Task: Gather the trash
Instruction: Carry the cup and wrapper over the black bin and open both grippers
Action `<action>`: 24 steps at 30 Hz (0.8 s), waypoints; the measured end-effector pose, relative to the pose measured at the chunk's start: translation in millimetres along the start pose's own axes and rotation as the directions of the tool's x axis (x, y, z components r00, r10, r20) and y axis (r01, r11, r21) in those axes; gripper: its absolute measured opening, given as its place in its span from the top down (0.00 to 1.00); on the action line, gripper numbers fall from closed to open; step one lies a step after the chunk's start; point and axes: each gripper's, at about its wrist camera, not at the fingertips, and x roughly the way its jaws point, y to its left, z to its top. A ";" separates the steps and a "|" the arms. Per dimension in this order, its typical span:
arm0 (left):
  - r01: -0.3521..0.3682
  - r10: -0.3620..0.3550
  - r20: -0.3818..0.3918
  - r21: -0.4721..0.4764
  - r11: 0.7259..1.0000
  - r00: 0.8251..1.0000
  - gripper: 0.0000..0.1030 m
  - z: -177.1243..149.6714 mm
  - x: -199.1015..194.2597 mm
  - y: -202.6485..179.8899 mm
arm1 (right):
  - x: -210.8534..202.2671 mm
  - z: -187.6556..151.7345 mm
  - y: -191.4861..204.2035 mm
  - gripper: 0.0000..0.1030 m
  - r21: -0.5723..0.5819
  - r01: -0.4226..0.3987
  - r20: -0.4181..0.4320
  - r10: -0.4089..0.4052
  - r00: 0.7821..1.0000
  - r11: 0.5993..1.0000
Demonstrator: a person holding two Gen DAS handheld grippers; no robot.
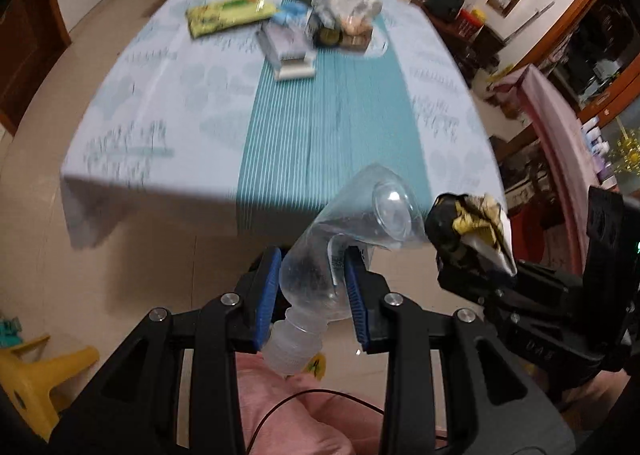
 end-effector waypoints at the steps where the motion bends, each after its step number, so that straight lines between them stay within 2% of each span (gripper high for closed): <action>1: -0.003 0.003 -0.015 -0.008 1.000 1.000 0.72 -8.5 6.6 1.5 | 7.7 -6.3 -2.3 0.76 0.009 0.005 -0.011 -0.005 1.000 1.000; 7: -0.030 0.028 -0.091 -0.020 0.999 0.995 0.72 -45.9 66.9 16.5 | 82.9 -47.4 -30.5 0.75 0.073 0.045 -0.101 -0.037 0.994 0.996; 12: -0.039 0.036 -0.155 -0.019 0.999 0.987 0.72 -78.4 141.9 37.3 | 163.5 -83.1 -56.6 0.75 0.090 0.097 -0.166 -0.081 0.983 0.991; 16: -0.032 0.026 -0.179 -0.034 0.999 0.983 0.72 -100.5 198.5 51.5 | 217.4 -105.3 -76.7 0.75 0.113 0.129 -0.185 -0.107 0.977 0.985; 20: -0.023 0.017 -0.191 -0.028 0.999 0.981 0.72 -118.7 252.1 61.5 | 261.4 -117.6 -98.5 0.64 0.160 0.162 -0.183 -0.132 0.974 0.974; 22: -0.016 0.010 -0.201 -0.028 0.999 0.979 0.71 -124.2 270.4 62.9 | 278.0 -116.0 -105.1 0.63 0.184 0.170 -0.181 -0.137 0.974 0.968; 24: -0.025 0.020 -0.213 -0.024 0.999 0.977 0.65 -128.3 290.1 65.9 | 289.7 -118.1 -112.2 0.57 0.207 0.185 -0.173 -0.150 0.973 0.961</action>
